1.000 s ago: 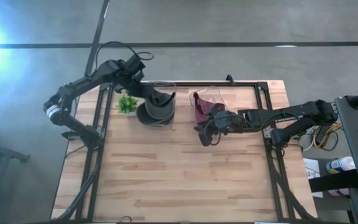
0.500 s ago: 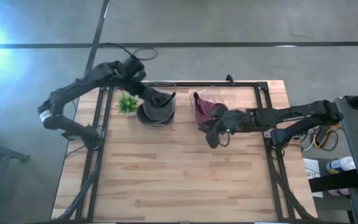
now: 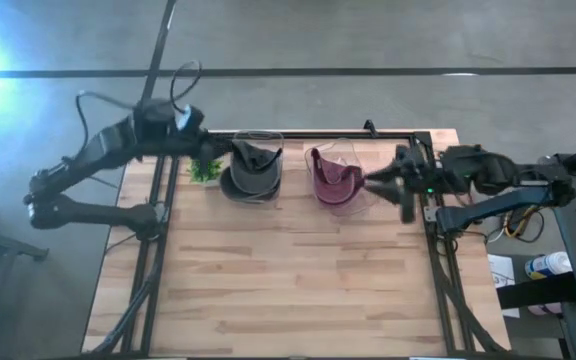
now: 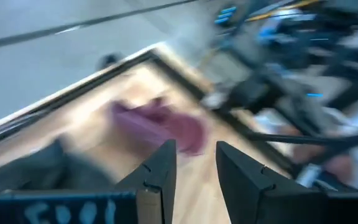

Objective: Pick & Place hat
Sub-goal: Return to Home Position

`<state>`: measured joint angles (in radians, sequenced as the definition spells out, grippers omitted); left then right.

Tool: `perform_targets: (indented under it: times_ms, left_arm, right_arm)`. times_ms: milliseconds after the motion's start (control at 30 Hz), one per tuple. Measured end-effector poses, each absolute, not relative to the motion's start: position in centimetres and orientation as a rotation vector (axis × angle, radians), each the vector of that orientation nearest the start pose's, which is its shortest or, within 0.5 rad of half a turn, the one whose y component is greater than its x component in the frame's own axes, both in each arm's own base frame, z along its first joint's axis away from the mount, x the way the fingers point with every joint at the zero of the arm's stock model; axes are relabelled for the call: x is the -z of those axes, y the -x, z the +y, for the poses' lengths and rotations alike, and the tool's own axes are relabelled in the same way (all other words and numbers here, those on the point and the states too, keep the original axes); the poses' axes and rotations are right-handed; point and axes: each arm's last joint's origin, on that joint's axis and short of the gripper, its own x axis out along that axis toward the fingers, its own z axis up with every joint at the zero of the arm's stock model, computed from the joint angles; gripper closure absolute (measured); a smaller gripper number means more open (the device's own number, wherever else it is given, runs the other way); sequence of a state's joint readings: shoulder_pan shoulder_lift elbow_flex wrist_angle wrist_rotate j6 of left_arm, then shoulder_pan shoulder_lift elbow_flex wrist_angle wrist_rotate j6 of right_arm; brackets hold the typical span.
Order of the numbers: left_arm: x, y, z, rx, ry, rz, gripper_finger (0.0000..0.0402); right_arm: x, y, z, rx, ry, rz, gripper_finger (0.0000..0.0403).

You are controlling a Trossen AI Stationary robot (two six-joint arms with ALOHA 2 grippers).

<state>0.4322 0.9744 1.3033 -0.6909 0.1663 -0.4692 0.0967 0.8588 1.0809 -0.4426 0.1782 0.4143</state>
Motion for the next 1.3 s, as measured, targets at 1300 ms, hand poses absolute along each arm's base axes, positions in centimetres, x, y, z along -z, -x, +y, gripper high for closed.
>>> perform_targets:
  times_ms: [1300]
  left_arm:
    - [-22.2, -12.6, -1.4, -0.071, 0.554, -0.142, 0.0296]
  right_arm:
    - [-25.2, -10.3, 1.5, 0.039, -0.568, 0.025, 0.0270]
